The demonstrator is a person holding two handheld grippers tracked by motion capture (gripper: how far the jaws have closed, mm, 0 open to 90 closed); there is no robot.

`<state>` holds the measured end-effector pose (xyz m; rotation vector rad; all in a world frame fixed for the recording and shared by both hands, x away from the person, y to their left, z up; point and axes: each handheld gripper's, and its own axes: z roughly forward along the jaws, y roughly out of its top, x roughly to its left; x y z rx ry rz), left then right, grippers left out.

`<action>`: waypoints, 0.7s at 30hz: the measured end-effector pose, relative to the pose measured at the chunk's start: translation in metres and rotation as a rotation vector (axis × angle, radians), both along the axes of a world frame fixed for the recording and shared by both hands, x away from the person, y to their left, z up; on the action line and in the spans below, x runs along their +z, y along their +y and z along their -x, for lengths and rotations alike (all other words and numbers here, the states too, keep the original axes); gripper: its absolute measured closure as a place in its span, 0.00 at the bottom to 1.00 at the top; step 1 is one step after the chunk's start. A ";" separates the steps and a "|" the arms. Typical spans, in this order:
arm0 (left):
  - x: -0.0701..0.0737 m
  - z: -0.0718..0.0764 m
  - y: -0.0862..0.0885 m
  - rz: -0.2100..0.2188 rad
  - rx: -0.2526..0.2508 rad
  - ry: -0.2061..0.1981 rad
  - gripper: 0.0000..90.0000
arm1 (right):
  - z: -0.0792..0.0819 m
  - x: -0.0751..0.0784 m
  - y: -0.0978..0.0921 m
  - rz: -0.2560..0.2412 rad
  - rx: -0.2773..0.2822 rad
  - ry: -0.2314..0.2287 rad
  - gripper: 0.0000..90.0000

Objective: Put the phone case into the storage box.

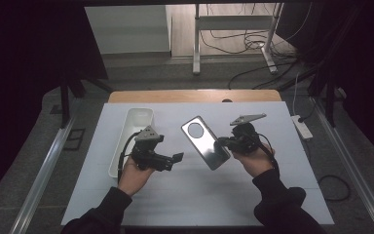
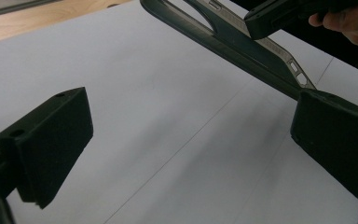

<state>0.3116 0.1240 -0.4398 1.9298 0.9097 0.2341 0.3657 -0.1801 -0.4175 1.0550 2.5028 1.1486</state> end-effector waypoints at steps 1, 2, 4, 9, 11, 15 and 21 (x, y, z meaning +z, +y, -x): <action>-0.001 -0.001 -0.001 0.004 -0.001 0.004 0.00 | 0.000 0.000 0.000 0.000 0.001 -0.002 0.99; -0.001 -0.002 -0.003 0.009 -0.007 0.007 0.00 | 0.000 0.000 0.001 0.000 0.002 -0.004 0.99; -0.001 -0.004 -0.005 0.012 -0.008 0.011 0.00 | 0.001 0.000 0.002 -0.001 0.003 -0.005 0.99; -0.003 -0.006 -0.012 0.019 -0.028 0.015 0.00 | 0.002 0.000 0.005 0.000 0.008 -0.008 0.99; -0.003 -0.007 -0.014 0.021 -0.035 0.019 0.00 | 0.002 0.000 0.005 0.001 0.010 -0.010 0.99; -0.005 -0.008 -0.020 0.020 -0.046 0.021 0.00 | 0.004 -0.001 0.009 -0.002 0.018 -0.011 0.99; -0.008 -0.008 -0.029 0.009 -0.061 0.024 0.00 | 0.006 -0.004 0.017 0.004 0.024 -0.005 0.99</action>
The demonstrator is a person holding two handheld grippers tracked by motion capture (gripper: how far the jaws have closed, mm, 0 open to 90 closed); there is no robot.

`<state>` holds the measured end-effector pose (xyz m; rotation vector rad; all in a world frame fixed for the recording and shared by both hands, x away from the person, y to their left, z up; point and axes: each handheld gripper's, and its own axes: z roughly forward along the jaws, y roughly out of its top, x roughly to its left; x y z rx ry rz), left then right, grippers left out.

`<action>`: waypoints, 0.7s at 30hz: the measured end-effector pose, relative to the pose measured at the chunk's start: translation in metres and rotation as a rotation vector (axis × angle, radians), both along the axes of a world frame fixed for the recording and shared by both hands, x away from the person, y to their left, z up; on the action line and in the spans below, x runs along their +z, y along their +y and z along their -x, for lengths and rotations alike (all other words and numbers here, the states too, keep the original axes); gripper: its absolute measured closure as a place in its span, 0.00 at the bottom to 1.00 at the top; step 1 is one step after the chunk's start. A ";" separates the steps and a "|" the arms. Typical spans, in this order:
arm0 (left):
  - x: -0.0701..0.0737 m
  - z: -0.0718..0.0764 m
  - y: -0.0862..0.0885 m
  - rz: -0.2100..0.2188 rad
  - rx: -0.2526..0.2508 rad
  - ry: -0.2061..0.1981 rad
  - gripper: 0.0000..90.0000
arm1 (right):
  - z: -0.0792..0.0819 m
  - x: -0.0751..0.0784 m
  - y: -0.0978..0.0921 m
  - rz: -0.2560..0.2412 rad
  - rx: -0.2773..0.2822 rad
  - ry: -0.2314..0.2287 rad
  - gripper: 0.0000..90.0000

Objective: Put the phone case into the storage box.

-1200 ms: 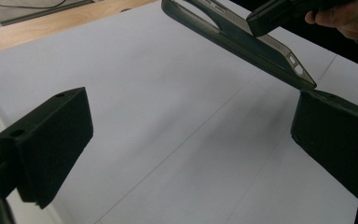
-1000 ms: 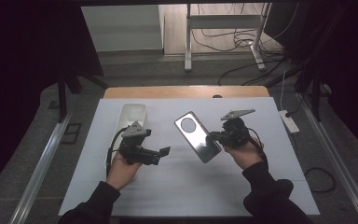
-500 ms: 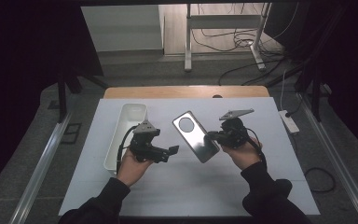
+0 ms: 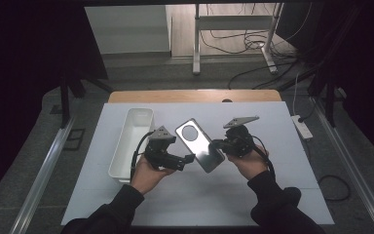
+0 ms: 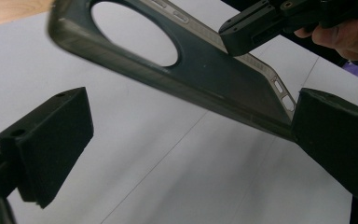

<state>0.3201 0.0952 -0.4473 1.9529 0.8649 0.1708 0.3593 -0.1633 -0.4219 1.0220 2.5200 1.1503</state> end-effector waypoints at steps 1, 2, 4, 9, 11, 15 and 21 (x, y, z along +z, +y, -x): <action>-0.001 0.000 -0.001 -0.001 -0.002 0.001 0.00 | 0.000 -0.001 0.001 0.003 0.001 -0.002 0.99; -0.001 0.000 -0.001 -0.002 -0.003 0.004 0.00 | 0.001 -0.001 0.002 0.002 0.003 -0.001 0.99; -0.003 0.000 -0.002 -0.003 -0.002 0.010 0.01 | 0.002 -0.003 0.005 0.001 0.009 0.000 0.99; -0.005 -0.001 -0.004 -0.005 -0.003 0.023 0.03 | 0.004 -0.003 0.010 -0.002 0.016 -0.005 0.99; -0.006 -0.001 -0.005 -0.005 -0.005 0.030 0.05 | 0.005 -0.003 0.011 -0.006 0.021 -0.011 0.99; -0.009 -0.002 -0.004 0.004 -0.006 0.047 0.09 | 0.007 -0.003 0.013 -0.011 0.023 -0.016 0.99; -0.011 -0.004 -0.001 0.033 -0.026 0.091 0.35 | 0.008 -0.005 0.015 -0.003 0.029 -0.023 0.99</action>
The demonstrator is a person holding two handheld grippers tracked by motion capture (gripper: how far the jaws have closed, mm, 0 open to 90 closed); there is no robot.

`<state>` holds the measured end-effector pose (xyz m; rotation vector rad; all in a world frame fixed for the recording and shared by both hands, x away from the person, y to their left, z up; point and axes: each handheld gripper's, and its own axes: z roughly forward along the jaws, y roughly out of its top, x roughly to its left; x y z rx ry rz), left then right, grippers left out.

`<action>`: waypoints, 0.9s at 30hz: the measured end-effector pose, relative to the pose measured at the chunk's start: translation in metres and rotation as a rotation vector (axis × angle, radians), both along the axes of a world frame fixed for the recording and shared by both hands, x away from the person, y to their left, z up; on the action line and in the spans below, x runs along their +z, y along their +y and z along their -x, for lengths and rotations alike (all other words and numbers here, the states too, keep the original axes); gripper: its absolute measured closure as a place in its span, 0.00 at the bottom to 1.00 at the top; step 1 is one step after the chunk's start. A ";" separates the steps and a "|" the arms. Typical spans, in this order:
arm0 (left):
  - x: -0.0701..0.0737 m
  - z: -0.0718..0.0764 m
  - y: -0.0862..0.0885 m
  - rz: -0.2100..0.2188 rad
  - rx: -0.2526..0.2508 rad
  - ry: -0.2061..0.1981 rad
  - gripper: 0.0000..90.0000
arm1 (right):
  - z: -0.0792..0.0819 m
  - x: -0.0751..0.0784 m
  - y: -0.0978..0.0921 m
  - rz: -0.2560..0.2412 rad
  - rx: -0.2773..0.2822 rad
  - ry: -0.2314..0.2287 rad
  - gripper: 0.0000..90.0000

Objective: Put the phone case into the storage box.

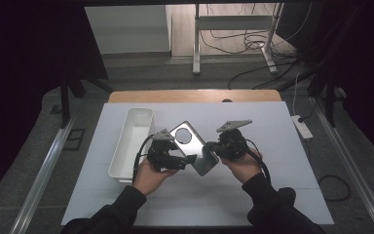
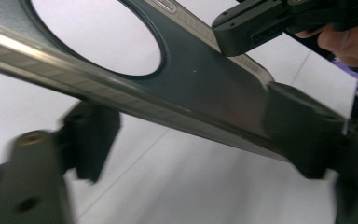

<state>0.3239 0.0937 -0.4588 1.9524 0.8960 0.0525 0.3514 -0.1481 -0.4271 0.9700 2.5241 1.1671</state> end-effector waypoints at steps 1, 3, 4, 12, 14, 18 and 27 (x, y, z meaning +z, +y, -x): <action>0.000 0.000 0.000 0.010 -0.016 0.012 0.35 | 0.000 0.000 0.000 0.000 0.000 0.000 0.99; -0.002 -0.001 0.001 0.026 -0.025 0.039 0.51 | 0.000 -0.003 0.002 0.014 0.007 0.004 0.99; -0.002 -0.001 0.001 0.026 -0.025 0.039 0.57 | 0.000 -0.004 0.002 0.018 0.007 0.006 0.99; -0.001 -0.002 0.008 0.095 -0.046 0.097 0.88 | 0.002 -0.009 0.007 0.042 0.026 0.007 0.98; 0.002 -0.001 0.009 0.081 -0.038 0.076 0.88 | 0.002 -0.008 0.006 0.034 0.042 0.006 0.96; 0.005 -0.001 0.013 0.042 -0.034 0.060 0.88 | 0.002 -0.005 0.003 0.026 0.056 -0.012 0.83; 0.009 0.000 0.021 -0.052 -0.074 0.020 0.88 | -0.002 0.000 -0.005 -0.057 0.091 0.011 0.31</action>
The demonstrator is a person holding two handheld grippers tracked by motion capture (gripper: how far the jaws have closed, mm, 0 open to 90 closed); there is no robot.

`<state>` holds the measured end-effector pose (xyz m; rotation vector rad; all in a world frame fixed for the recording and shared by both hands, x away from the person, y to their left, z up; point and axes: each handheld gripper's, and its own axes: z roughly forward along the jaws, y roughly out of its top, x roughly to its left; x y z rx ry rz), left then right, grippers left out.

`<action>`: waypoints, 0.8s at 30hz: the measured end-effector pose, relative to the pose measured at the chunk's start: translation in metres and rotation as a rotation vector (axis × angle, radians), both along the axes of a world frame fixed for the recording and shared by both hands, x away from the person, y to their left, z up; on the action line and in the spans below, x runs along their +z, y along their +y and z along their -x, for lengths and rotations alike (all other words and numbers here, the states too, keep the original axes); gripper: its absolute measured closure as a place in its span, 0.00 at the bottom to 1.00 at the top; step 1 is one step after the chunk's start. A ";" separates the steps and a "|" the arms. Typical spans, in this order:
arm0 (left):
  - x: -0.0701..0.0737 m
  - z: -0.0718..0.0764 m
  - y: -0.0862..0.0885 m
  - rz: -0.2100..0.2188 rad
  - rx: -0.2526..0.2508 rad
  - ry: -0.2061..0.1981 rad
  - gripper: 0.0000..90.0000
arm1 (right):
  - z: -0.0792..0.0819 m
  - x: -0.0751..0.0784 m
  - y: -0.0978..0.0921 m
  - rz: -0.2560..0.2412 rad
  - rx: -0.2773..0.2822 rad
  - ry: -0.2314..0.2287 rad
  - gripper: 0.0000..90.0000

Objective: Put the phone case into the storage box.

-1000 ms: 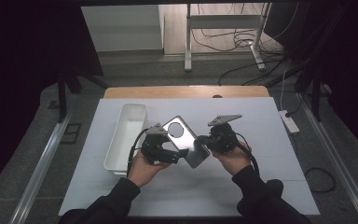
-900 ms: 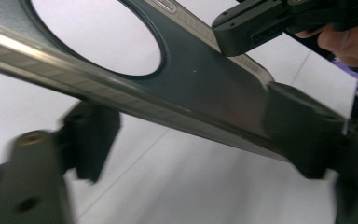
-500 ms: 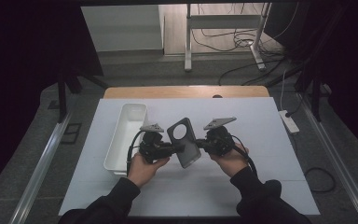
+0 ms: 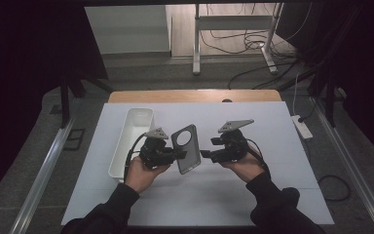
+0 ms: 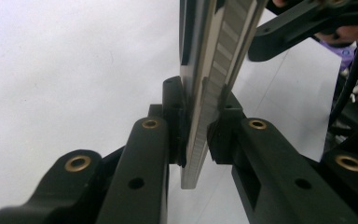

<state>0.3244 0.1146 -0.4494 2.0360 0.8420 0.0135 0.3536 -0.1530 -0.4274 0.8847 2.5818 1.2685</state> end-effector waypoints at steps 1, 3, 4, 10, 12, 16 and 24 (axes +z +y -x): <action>0.001 0.000 0.001 -0.004 -0.010 -0.002 0.88 | 0.000 0.000 0.000 -0.004 0.009 0.001 0.27; 0.002 0.000 0.002 -0.007 -0.017 -0.007 0.88 | 0.000 0.001 -0.001 -0.012 0.014 0.002 0.22; 0.002 0.001 0.003 -0.009 -0.023 -0.010 0.88 | 0.001 0.001 -0.002 -0.038 0.022 0.021 0.09; 0.006 -0.001 0.010 -0.022 -0.053 -0.030 0.88 | 0.002 0.002 -0.002 -0.044 0.033 0.030 0.06; 0.007 -0.001 0.011 -0.020 -0.065 -0.031 0.88 | 0.002 0.003 -0.002 -0.050 0.033 0.031 0.06; 0.007 -0.001 0.010 -0.011 -0.092 -0.028 0.88 | 0.002 0.003 0.000 -0.040 0.049 0.047 0.06; 0.009 0.003 0.002 0.021 -0.170 -0.034 0.88 | 0.005 0.004 0.003 -0.037 0.088 0.052 0.21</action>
